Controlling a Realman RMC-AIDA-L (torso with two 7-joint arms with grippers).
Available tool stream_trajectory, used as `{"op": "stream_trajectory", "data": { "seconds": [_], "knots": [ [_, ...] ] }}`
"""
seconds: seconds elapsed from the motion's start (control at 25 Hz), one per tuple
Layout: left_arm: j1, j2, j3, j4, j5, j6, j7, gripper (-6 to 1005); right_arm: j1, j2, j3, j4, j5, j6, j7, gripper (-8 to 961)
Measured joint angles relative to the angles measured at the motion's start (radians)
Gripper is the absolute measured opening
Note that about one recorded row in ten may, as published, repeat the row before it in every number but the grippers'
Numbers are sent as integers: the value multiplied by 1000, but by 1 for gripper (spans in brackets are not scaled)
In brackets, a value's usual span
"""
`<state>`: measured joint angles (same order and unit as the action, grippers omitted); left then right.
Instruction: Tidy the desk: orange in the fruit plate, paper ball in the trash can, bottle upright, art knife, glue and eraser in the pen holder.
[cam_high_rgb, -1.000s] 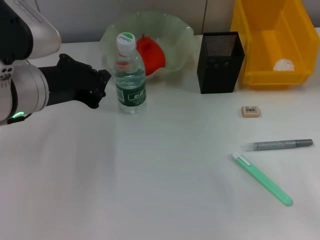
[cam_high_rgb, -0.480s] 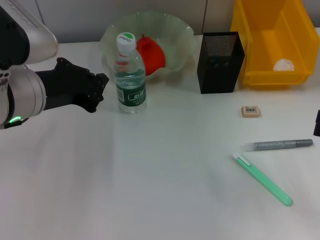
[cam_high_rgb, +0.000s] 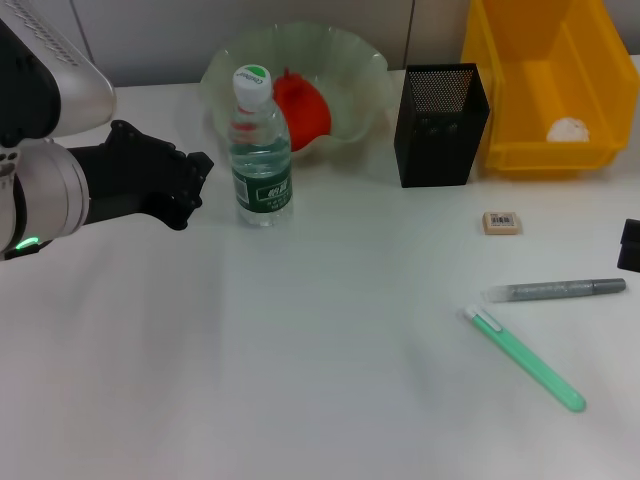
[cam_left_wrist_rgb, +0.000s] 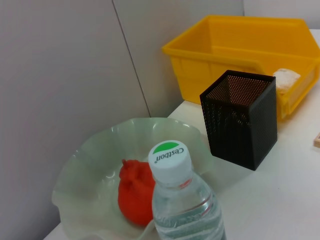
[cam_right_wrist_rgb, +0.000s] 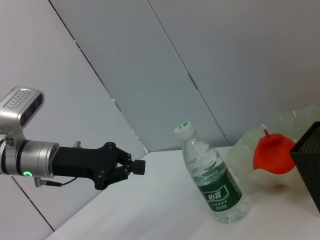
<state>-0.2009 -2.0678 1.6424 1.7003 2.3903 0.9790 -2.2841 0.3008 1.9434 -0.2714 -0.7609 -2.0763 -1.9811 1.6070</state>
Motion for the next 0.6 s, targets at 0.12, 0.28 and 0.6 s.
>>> {"op": "stream_trajectory", "data": {
  "seconds": [0.12,0.28,0.6],
  "knots": [
    [0,1,-2,-2,0,-6,7,-2,6,3,0,-2,0,6,2,582],
    [0,0,-2,-11,0,-12,23,-1,12,4,0,-2,0,8,3,582],
    [-5,-1,-2,-37,-5,-39,27,25,31,9,0,0,-1,12,11,582]
  ]
}}
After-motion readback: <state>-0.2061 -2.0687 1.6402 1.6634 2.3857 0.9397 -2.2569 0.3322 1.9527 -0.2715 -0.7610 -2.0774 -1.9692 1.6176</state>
